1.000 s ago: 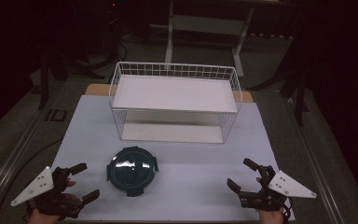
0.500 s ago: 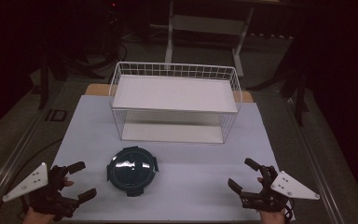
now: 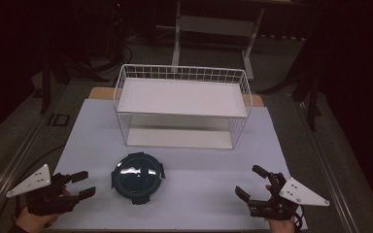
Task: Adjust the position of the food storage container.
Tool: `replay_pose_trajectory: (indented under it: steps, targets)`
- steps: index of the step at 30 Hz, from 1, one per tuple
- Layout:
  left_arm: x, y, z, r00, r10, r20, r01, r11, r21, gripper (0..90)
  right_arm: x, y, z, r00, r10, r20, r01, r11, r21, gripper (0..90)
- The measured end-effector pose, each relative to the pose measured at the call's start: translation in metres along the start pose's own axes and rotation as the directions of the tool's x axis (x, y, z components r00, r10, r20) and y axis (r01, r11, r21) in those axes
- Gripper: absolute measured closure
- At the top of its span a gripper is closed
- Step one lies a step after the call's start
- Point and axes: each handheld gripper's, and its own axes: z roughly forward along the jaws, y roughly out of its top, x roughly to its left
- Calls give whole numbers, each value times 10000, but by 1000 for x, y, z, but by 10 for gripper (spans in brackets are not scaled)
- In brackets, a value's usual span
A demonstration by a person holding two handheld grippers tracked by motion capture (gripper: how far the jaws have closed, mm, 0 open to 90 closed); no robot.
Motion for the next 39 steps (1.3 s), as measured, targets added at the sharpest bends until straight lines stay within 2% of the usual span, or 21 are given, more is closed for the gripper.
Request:
replay_pose_trajectory:
  steps: [3, 4, 5, 6, 7, 9, 10, 11, 12, 13, 14, 15, 17, 25, 28, 31, 36, 39]
  targets:
    - [4, -4, 1, 9998, -174, 2, 174, 9994, 285, 543, 0, -1, 1, 10000, 20, -45, -20, 10000, 23, 129]
    - [4, -4, 1, 9998, -174, 2, 174, 9994, 285, 543, 0, -1, 1, 10000, 13, -51, -12, 10000, 48, 129]
    - [8, -9, 8, 9994, -347, 89, 335, 9929, 1143, 629, 0, -1, 2, 10000, 8, -79, -7, 10000, 91, 129]
    - [8, -10, 11, 9992, -354, 161, 328, 9895, 1407, 678, 0, -2, 2, 10000, 13, -92, -12, 9999, 105, 129]
    - [8, -11, 15, 9993, -361, 11, 354, 9842, 1736, 701, 0, -2, 2, 9999, 33, -122, -32, 9999, 123, 129]
    - [8, -13, 21, 9995, -297, -89, 309, 9774, 2093, 763, 1, -2, 3, 9999, 33, -127, -31, 9999, 116, 129]
    - [8, -13, 21, 9995, -297, -89, 309, 9774, 2093, 800, 1, -2, 3, 9999, 33, -127, -31, 9999, 116, 129]
    - [10, -14, 25, 9989, -355, -317, 420, 9704, 2377, 800, 1, -2, 3, 9999, 31, -149, -29, 9999, 125, 129]
    - [11, -15, 27, 9993, -222, -301, 288, 9699, 2418, 833, 1, -2, 3, 9999, 43, -152, -41, 9999, 119, 129]
    - [13, -15, 30, 9982, -238, -555, 371, 9669, 2523, 880, 1, -2, 3, 9998, 26, -172, -24, 9999, 103, 129]
    - [14, -14, 31, 9977, -303, -605, 449, 9657, 2557, 898, 1, -2, 3, 9998, 22, -183, -20, 10000, 98, 129]
    - [16, -14, 33, 9974, -313, -656, 469, 9667, 2517, 898, 1, -2, 2, 9998, 2, -180, 0, 9999, 107, 129]
    - [17, -12, 38, 9962, -382, -778, 576, 9629, 2637, 900, 1, -2, 2, 9998, 9, -217, -7, 10000, 92, 129]
    - [16, -5, 54, 9986, -207, -491, 343, 9544, 2966, 900, 0, -3, 3, 9996, 82, -278, -79, 9999, 130, 130]
    - [16, -5, 58, 9990, -193, -413, 314, 9484, 3154, 900, 0, -3, 4, 9994, 101, -318, -96, 9998, 169, 130]
    - [15, -5, 63, 9995, -164, -287, 246, 9485, 3159, 900, 1, -3, 4, 9994, 45, -348, -39, 9998, 178, 130]
    - [14, 0, 65, 9992, -254, -304, 331, 9573, 2871, 900, 1, -4, 4, 9993, 66, -372, -59, 9998, 193, 129]
    - [14, 3, 68, 9991, -211, -361, 310, 9527, 3025, 900, 0, -4, 5, 9992, 46, -391, -37, 9997, 231, 130]
